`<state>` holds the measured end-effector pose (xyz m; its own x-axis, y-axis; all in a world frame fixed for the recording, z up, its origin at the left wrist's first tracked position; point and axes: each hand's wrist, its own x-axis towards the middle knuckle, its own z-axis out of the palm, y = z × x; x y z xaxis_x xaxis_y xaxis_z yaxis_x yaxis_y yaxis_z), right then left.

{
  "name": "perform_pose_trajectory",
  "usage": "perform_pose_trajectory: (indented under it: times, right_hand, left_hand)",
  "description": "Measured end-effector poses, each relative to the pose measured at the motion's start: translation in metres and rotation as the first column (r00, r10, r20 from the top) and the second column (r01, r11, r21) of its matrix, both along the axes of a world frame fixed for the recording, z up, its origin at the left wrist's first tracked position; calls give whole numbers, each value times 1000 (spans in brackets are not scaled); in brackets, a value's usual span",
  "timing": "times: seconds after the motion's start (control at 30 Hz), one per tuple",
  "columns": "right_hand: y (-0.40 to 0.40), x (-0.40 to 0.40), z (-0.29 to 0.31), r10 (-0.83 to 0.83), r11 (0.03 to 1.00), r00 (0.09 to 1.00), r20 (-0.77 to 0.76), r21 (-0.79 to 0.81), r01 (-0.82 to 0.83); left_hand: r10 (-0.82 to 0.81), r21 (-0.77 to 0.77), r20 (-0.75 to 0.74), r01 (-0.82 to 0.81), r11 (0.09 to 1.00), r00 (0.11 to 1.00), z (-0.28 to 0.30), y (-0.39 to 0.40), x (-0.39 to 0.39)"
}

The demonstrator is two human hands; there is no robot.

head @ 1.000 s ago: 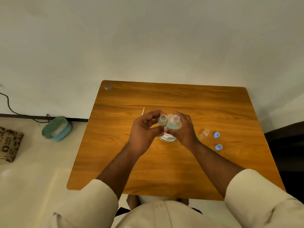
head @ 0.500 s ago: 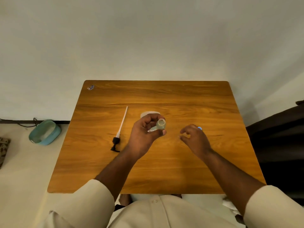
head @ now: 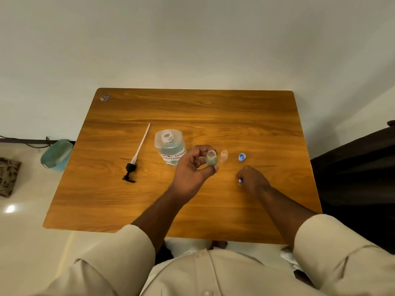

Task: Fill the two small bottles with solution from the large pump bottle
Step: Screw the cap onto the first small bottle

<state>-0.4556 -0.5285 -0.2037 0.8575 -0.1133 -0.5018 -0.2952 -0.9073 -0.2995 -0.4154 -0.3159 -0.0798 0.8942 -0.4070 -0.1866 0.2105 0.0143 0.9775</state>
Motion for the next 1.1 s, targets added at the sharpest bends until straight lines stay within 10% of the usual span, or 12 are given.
perform_pose_trajectory:
  times: [0.13,0.3,0.47,0.7,1.1]
  right_hand:
    - [12,-10,14,79,980,994,81,176,-93]
    - [17,-4,97,-377,819,877,297,550,166]
    - [16,-1,185,-501,576,812,299,815,55]
    - [21,2,225,-156,793,761,630,539,-284]
    - [18,13,246,245,882,713,657,155,-446]
  left_hand:
    - [33,0,30,-33,999,999,-1,-5,-6]
    - [62,-23,59,-60,998,996,7,-8,-7]
    - [65,-80,40,-62,995,997,14,-12,-10]
    - [22,-119,108,-9,993,994,31,-21,-10]
    - [3,-69,152,8,998,988,39,-24,-11]
